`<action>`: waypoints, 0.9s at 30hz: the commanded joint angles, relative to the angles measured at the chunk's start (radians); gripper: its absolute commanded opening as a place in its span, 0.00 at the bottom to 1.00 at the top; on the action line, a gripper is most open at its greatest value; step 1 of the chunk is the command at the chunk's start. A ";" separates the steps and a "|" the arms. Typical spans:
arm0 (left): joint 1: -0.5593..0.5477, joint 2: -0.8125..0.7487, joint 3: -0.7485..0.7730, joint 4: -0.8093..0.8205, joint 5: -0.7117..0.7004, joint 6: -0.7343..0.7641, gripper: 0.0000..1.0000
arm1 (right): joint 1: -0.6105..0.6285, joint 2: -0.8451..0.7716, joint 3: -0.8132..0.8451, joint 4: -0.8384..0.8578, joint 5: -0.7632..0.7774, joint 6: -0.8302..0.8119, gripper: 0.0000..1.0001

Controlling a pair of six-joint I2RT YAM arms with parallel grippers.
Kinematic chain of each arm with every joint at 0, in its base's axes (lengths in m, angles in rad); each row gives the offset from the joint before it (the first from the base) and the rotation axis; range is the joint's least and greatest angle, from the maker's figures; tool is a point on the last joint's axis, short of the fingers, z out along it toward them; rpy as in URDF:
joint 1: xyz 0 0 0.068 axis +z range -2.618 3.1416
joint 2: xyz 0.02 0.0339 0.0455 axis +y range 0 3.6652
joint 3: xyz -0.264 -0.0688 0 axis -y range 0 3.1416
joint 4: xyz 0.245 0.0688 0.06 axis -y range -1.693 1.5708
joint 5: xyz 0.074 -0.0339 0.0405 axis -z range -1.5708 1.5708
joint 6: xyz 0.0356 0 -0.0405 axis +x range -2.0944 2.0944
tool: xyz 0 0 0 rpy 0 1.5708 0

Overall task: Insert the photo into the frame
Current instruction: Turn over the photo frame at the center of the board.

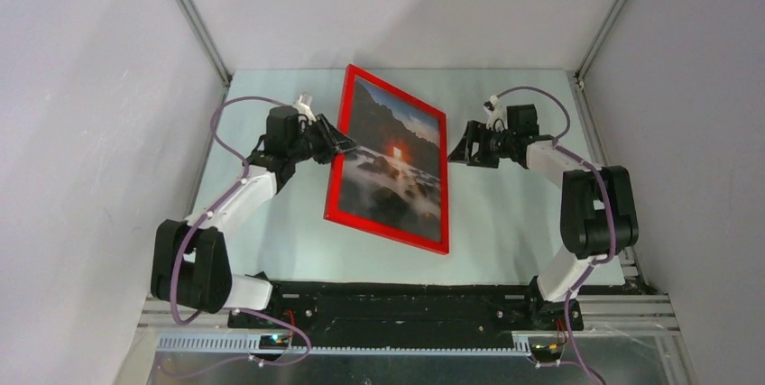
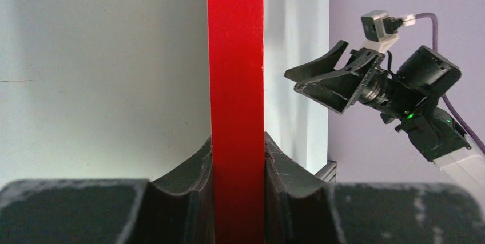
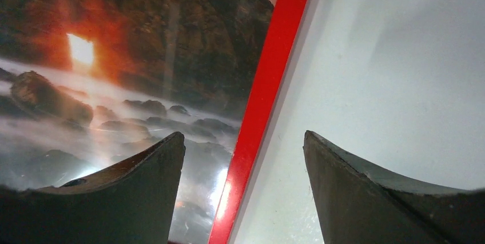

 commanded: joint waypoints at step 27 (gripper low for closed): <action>-0.004 -0.006 -0.142 0.222 -0.108 0.163 0.34 | 0.030 0.208 0.039 0.116 -0.209 0.033 0.76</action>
